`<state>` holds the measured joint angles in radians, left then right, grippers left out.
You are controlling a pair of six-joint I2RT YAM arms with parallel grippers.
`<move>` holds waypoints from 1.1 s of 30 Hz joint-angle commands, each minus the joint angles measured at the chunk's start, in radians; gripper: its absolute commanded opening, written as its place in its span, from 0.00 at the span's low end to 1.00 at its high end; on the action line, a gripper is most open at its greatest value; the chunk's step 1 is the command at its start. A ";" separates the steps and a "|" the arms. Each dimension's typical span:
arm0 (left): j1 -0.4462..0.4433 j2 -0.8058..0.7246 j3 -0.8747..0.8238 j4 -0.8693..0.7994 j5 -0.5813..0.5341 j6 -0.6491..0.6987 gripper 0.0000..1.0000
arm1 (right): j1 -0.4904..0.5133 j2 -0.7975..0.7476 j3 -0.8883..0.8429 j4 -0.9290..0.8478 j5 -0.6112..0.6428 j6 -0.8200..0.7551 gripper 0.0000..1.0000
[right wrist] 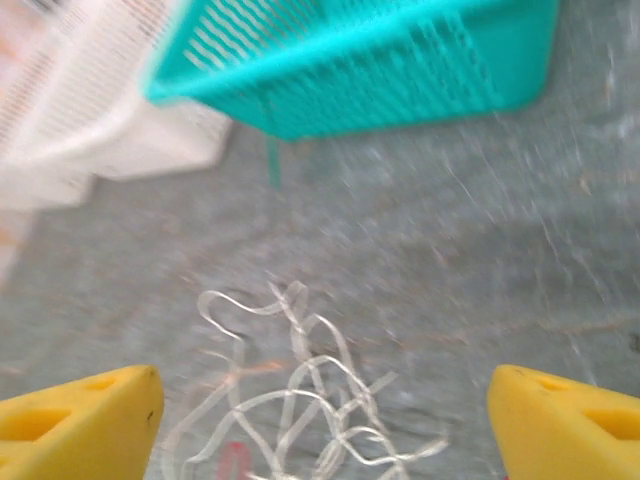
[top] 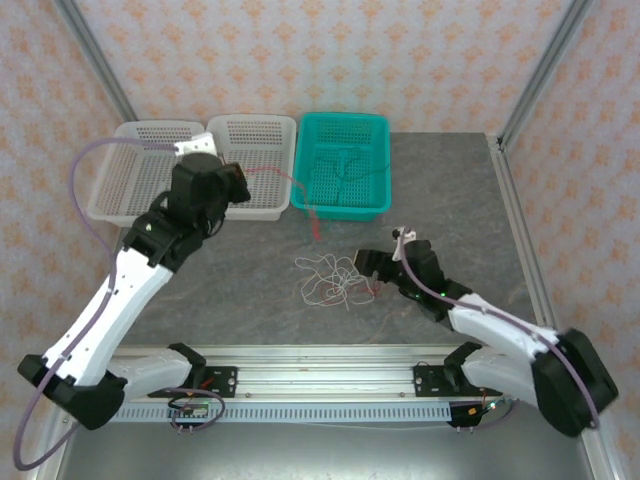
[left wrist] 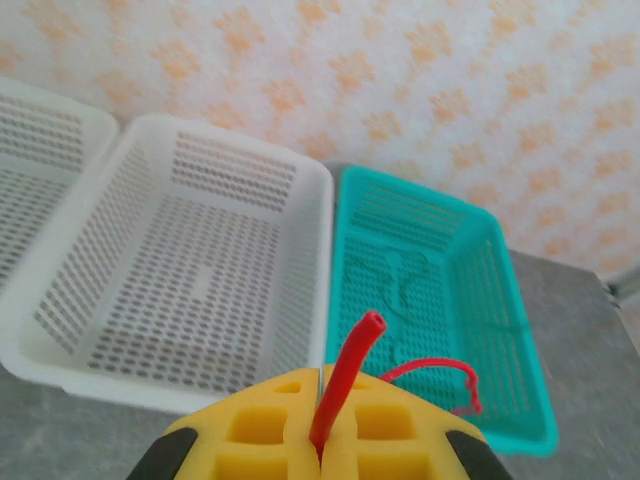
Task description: Untangle the cables
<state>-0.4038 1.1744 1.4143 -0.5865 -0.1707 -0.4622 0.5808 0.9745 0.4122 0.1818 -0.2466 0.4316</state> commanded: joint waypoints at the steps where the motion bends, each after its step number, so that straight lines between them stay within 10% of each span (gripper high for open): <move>1: 0.091 0.101 0.131 -0.058 0.065 0.060 0.00 | -0.006 -0.162 0.078 -0.174 0.056 0.037 0.92; 11: 0.326 0.541 0.525 -0.151 0.203 0.244 0.00 | -0.011 -0.165 0.274 -0.339 0.149 -0.036 0.97; 17: 0.336 0.713 0.591 -0.124 0.236 0.472 0.00 | -0.013 -0.134 0.291 -0.346 0.166 -0.046 0.97; 25: 0.377 0.976 0.710 -0.093 0.305 0.443 0.00 | -0.017 -0.129 0.341 -0.408 0.178 -0.072 0.97; 30: 0.393 1.018 0.776 -0.091 0.301 0.372 0.77 | -0.019 -0.129 0.366 -0.459 0.204 -0.066 0.97; 33: 0.396 0.892 0.689 -0.024 0.240 0.344 0.89 | -0.020 -0.128 0.373 -0.500 0.247 -0.040 0.97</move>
<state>-0.0147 2.2253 2.1223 -0.6785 0.1150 -0.0753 0.5686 0.8471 0.7498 -0.2501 -0.0650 0.3820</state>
